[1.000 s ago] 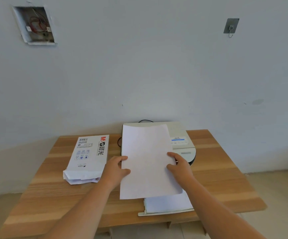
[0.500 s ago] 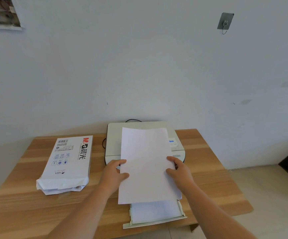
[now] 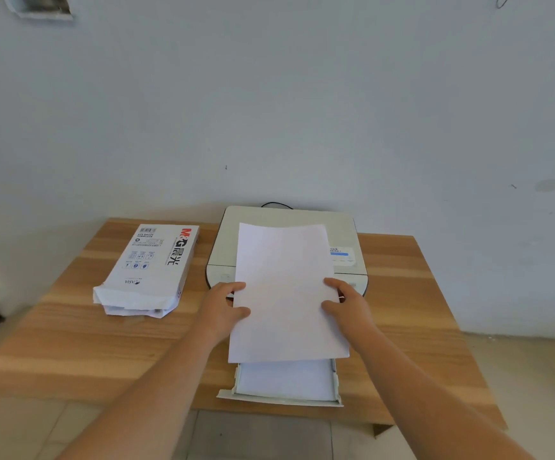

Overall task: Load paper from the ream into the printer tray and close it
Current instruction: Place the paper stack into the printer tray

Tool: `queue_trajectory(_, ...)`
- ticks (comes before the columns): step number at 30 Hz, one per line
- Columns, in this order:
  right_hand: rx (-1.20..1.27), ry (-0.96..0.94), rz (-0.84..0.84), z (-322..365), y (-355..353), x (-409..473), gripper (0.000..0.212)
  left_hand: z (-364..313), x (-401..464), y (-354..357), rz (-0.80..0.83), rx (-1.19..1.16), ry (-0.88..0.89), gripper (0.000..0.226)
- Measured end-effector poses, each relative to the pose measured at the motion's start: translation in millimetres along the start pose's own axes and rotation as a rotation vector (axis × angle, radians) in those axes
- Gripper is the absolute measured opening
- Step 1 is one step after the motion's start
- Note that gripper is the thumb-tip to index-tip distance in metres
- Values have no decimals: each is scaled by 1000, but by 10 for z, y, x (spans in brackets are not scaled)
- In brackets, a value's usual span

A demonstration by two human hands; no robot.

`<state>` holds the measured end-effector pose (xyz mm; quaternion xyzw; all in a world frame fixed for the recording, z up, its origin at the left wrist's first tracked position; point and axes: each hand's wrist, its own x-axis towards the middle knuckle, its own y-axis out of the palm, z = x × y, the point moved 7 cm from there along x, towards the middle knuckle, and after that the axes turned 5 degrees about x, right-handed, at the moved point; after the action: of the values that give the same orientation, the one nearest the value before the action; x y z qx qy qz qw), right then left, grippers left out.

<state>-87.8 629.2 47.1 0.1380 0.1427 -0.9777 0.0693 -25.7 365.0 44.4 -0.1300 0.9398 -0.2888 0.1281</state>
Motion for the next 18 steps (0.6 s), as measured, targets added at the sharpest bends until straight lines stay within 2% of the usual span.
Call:
queue_trajectory(7, 19, 72, 54, -344, 13, -42, 48, 230, -121, 224, 46, 4, -86, 55)
queue_trajectory(14, 30, 142, 32, -678, 66, -236, 48, 497, -260, 376, 135, 12, -123, 57)
queue_trajectory(18, 50, 197, 28, -914, 81, -418, 45, 677, -392, 471, 192, -76, -158, 55)
